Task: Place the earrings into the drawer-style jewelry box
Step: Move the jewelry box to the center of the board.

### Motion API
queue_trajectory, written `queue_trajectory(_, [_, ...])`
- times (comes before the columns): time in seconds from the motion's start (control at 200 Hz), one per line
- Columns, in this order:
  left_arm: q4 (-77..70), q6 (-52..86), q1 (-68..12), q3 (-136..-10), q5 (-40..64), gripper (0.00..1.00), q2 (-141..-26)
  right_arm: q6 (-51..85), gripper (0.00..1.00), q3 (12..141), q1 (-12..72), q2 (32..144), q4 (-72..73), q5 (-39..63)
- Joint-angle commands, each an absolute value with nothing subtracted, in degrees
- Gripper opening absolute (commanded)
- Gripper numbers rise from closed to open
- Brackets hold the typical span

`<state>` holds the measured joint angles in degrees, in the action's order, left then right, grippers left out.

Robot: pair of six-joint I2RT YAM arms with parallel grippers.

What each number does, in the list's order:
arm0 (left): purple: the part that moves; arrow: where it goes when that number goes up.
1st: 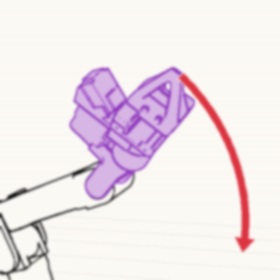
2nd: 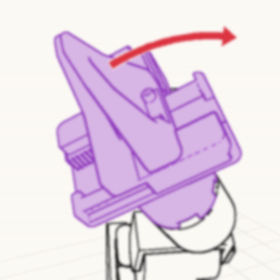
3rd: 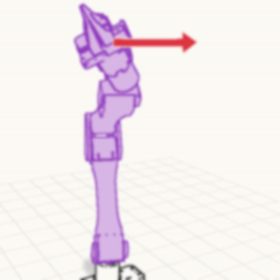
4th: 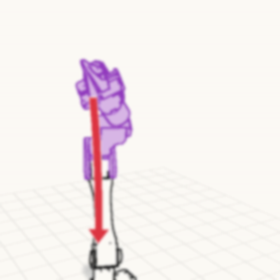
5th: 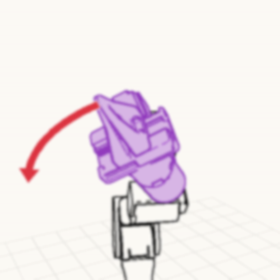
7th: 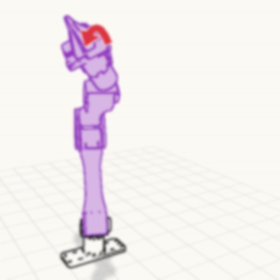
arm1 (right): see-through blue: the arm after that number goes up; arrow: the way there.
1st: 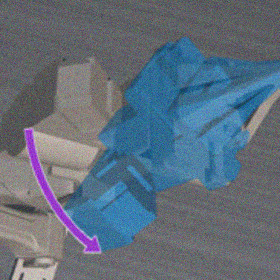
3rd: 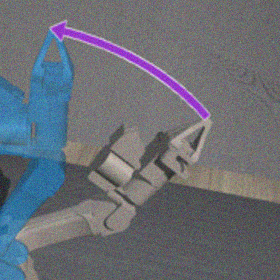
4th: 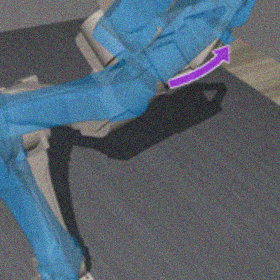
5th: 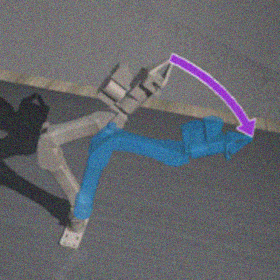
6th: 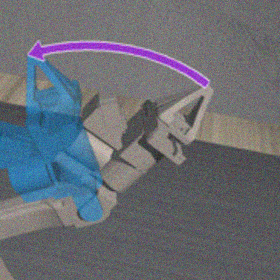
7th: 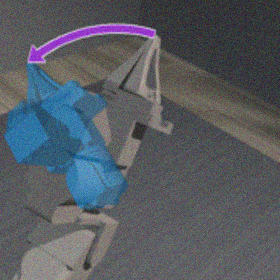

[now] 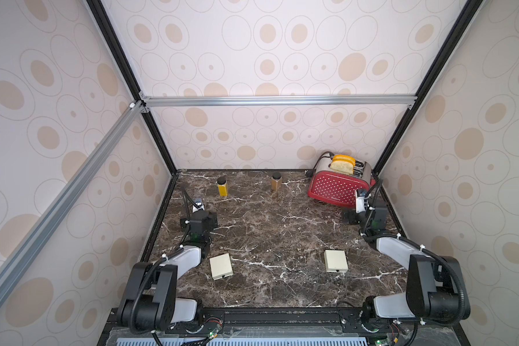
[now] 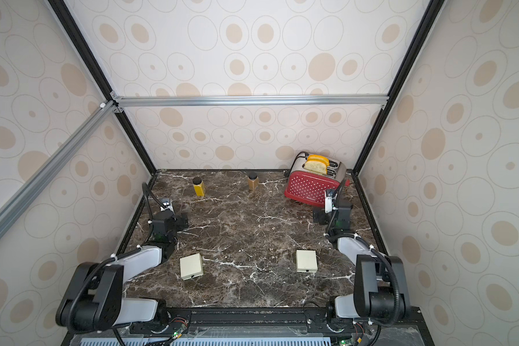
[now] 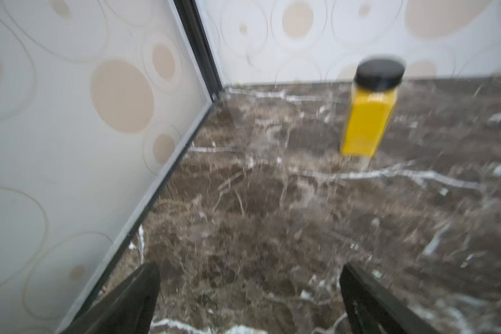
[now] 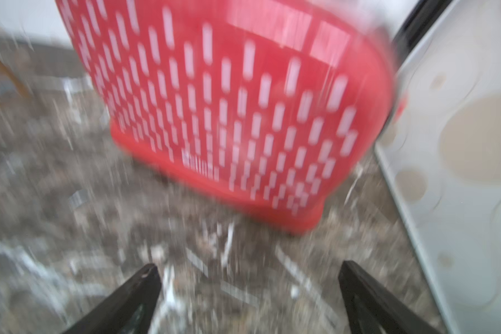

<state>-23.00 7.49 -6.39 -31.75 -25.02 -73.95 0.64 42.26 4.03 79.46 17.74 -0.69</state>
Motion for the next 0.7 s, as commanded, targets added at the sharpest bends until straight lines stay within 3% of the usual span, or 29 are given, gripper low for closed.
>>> queue_trajectory(0.0, [3.54,22.16,-6.81,-41.49,-32.89,0.99,-67.61,4.2,1.0,46.12,10.53,77.78,4.39,-2.41])
queue_trajectory(0.15, [26.87,36.76,-7.68,-48.02,-26.02,0.99,-64.69,5.02,1.0,51.52,23.02,79.99,-4.92,-2.99])
queue_trajectory(0.355, [49.77,44.92,-10.85,-51.69,-15.99,0.99,-69.74,7.82,1.0,53.82,34.27,82.77,-10.17,-1.38])
queue_trajectory(0.496, [51.9,46.58,-17.93,-50.52,-13.83,0.99,-68.33,8.94,1.0,54.84,37.74,85.48,-11.93,-0.77])
queue_trajectory(0.696, [52.49,48.8,-21.04,-45.28,-2.49,0.99,-64.03,9.73,1.0,56.31,38.04,88.19,-10.87,1.71])
